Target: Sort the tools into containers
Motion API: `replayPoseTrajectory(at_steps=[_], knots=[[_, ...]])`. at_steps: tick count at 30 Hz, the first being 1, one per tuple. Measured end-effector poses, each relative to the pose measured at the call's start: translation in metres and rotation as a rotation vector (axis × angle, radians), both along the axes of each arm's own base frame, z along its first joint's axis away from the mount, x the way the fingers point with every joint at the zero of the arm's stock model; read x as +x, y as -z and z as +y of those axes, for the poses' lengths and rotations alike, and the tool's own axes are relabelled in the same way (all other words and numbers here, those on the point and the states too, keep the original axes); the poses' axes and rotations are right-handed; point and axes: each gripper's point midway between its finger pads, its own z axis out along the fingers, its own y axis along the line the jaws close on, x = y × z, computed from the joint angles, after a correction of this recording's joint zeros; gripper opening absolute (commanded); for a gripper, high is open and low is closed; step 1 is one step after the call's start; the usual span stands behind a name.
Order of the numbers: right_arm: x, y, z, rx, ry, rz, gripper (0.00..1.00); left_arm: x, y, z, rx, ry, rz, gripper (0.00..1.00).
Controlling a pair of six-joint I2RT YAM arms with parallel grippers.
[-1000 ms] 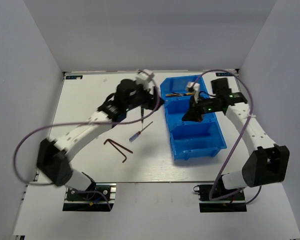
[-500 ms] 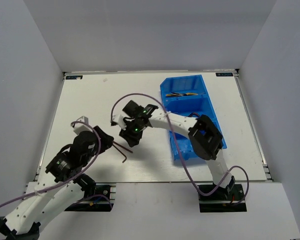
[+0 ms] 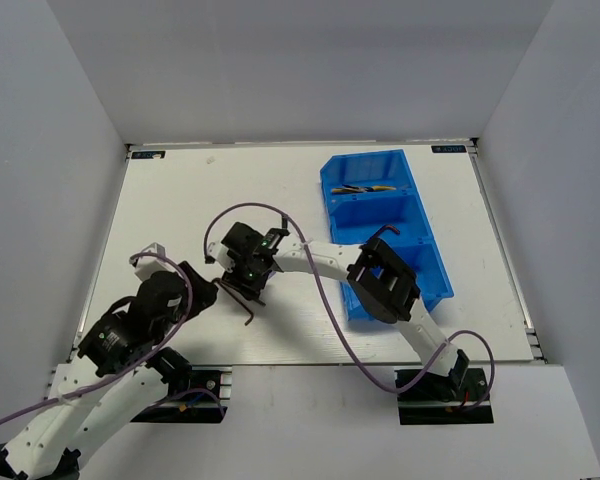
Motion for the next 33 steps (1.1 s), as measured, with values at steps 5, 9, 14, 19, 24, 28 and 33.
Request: replayPoseTrajectory(at_steps=[5, 9, 14, 19, 24, 28, 33], knots=[[0.011, 0.003, 0.008, 0.008, 0.037, -0.055, 0.38, -0.003, -0.005, 0.003, 0.002, -0.001, 0.003, 0.73], [0.016, 0.003, 0.015, 0.011, 0.058, -0.12, 0.28, -0.004, -0.007, 0.003, 0.011, -0.002, 0.014, 0.72], [0.015, 0.005, 0.025, 0.037, 0.081, -0.194, 0.15, -0.006, -0.001, 0.003, 0.027, 0.004, 0.044, 0.71], [0.016, 0.004, 0.025, 0.053, 0.104, -0.229, 0.0, -0.005, 0.025, -0.009, 0.023, 0.044, 0.099, 0.66], [0.014, 0.002, 0.02, 0.081, 0.103, -0.119, 0.0, -0.004, 0.068, -0.028, 0.069, 0.096, 0.249, 0.57], [0.022, -0.004, -0.006, 0.073, 0.139, 0.051, 0.0, 0.002, 0.082, -0.037, 0.087, 0.098, 0.308, 0.46], [0.051, -0.046, -0.033, 0.13, 0.219, 0.138, 0.0, 0.011, 0.09, -0.046, 0.074, 0.074, 0.324, 0.43]])
